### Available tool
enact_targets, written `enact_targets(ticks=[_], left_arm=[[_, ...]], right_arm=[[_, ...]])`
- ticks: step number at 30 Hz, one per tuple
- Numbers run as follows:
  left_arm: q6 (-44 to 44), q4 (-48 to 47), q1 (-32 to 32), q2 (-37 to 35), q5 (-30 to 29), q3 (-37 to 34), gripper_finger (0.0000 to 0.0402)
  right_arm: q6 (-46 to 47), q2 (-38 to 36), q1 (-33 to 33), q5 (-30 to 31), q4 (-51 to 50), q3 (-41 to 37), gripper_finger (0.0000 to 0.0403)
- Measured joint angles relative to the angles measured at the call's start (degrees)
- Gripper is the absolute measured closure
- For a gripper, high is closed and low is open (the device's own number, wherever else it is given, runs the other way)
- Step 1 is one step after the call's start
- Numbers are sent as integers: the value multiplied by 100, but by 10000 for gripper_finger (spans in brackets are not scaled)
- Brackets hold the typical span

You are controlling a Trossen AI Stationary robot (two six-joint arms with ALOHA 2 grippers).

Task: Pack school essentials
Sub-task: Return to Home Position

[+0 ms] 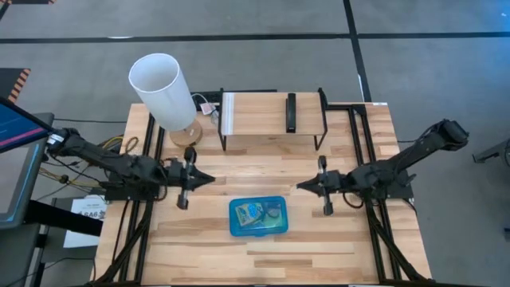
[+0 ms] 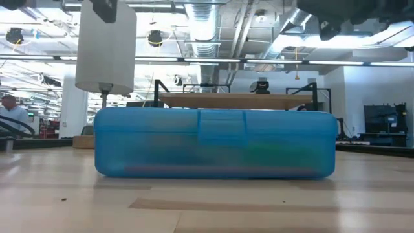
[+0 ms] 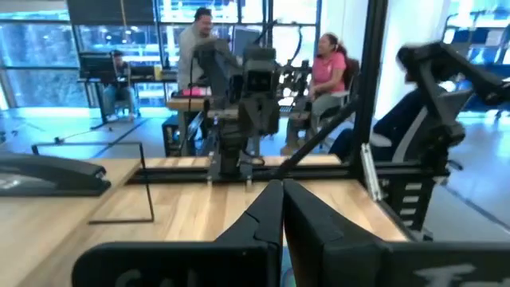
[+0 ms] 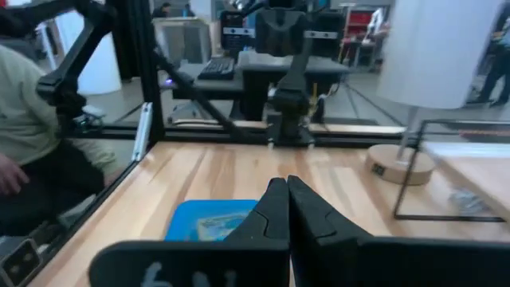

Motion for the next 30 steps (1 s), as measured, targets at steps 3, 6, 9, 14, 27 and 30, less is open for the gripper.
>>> enact_targets(ticks=[3,6,9,14,27,30], left_arm=[[7,-550,50,-570,-25,0,402],[-13,-1042,48,-1016,-199,0,402],[-70,-1514,48,-1300,-304,0,402],[-22,-1420,48,-1573,-339,-329,402],[80,-94,872,-2563,-119,-2011,402],[31,-244,1314,-2808,178,-2124,402]], right_arm=[[-100,-438,-143,0,-28,-325,395],[-212,-812,-334,-2,-7,-580,395],[-353,-1128,-533,-2,-31,-803,395],[-568,-1573,-845,-13,-4,-1104,395],[-1372,-2679,-1290,-227,-69,-1590,395],[-1448,-2996,-1520,-227,-104,-1732,395]])
